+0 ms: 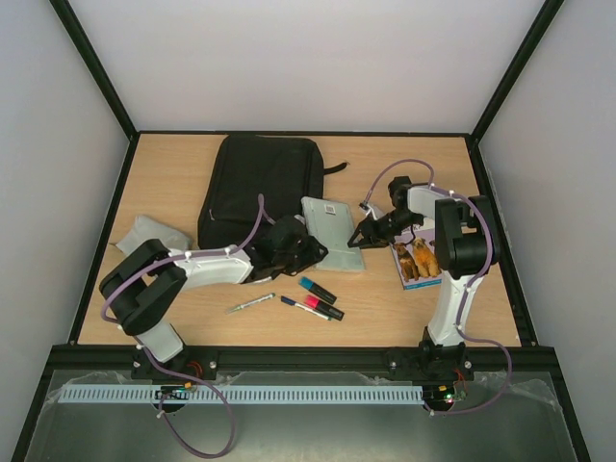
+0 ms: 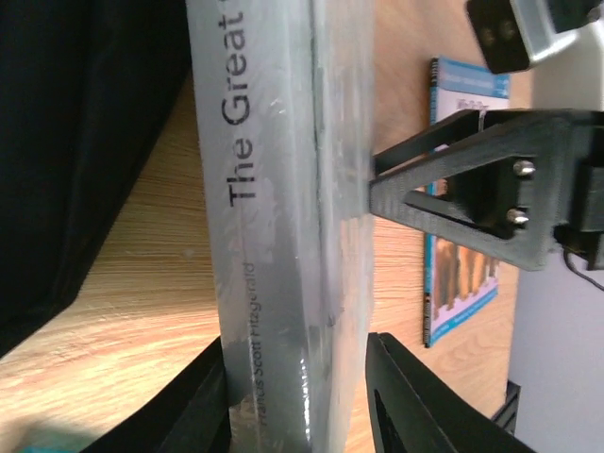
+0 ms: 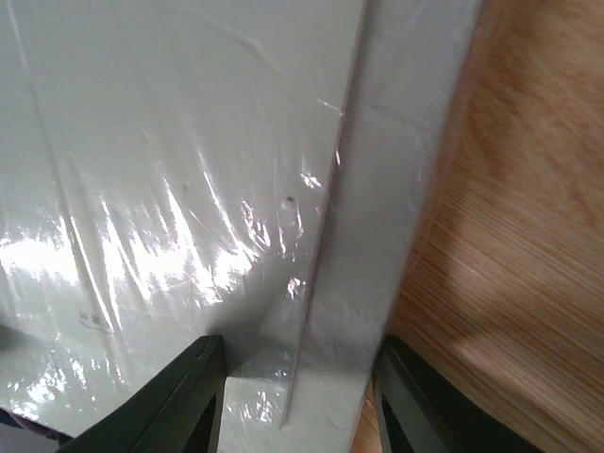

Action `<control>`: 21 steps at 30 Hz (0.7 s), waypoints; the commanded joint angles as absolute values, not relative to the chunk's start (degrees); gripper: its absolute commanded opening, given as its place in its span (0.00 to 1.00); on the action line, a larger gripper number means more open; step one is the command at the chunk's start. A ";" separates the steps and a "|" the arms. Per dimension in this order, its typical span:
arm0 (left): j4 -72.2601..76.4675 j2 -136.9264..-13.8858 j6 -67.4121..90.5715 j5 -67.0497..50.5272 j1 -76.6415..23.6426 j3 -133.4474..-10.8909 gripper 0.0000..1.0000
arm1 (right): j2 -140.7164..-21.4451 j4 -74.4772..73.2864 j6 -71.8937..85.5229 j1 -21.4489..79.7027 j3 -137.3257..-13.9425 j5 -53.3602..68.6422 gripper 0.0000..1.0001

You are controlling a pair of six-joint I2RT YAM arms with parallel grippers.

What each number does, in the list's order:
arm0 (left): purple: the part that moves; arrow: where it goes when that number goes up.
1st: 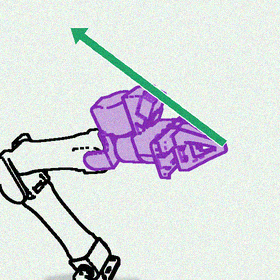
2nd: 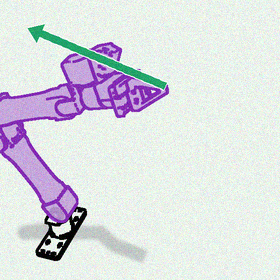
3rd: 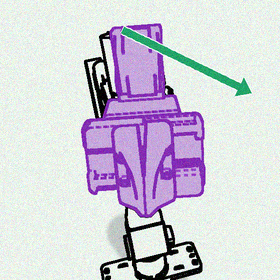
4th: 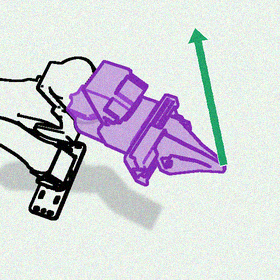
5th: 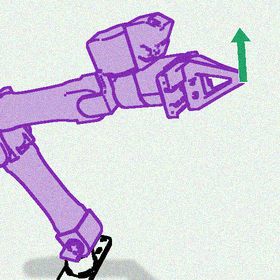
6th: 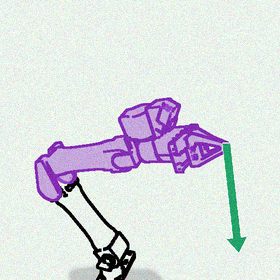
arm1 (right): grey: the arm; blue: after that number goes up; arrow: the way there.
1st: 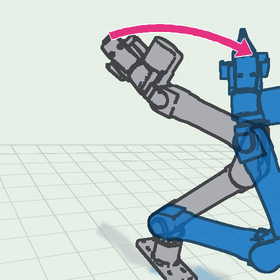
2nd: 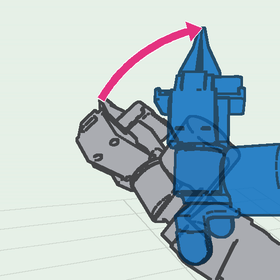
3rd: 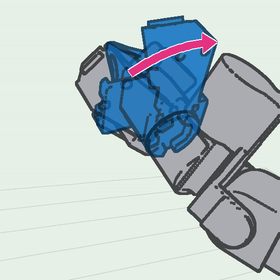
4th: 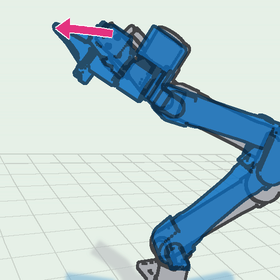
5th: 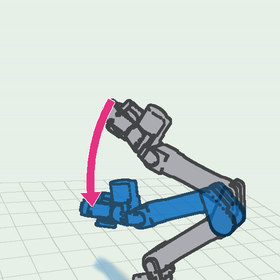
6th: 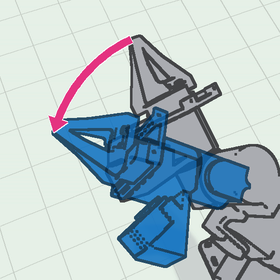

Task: Pack the student bag
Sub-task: Pick up the book from the center of the board.

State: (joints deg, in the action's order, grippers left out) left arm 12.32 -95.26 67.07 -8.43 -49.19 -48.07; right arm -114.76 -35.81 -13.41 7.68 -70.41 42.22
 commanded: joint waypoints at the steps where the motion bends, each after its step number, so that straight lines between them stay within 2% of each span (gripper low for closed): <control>1: 20.60 -91.00 67.56 -10.25 -49.36 -49.17 0.34 | -115.32 -35.99 -12.93 8.87 -67.76 39.65 0.44; 4: 21.17 -90.79 67.71 -11.09 -49.23 -49.24 0.22 | -114.00 -35.97 -12.96 8.88 -67.39 39.81 0.44; 10: 19.56 -89.13 66.69 -10.90 -49.22 -49.55 0.06 | -109.99 -37.02 -13.63 8.88 -66.44 38.84 0.49; 14: 16.02 -85.60 63.86 -9.69 -49.22 -50.24 0.02 | -105.08 -38.38 -14.35 8.63 -65.68 35.83 0.52; 21: 8.87 -76.54 51.59 -8.96 -49.23 -52.76 0.02 | -89.34 -42.57 -13.98 7.88 -64.53 34.43 0.69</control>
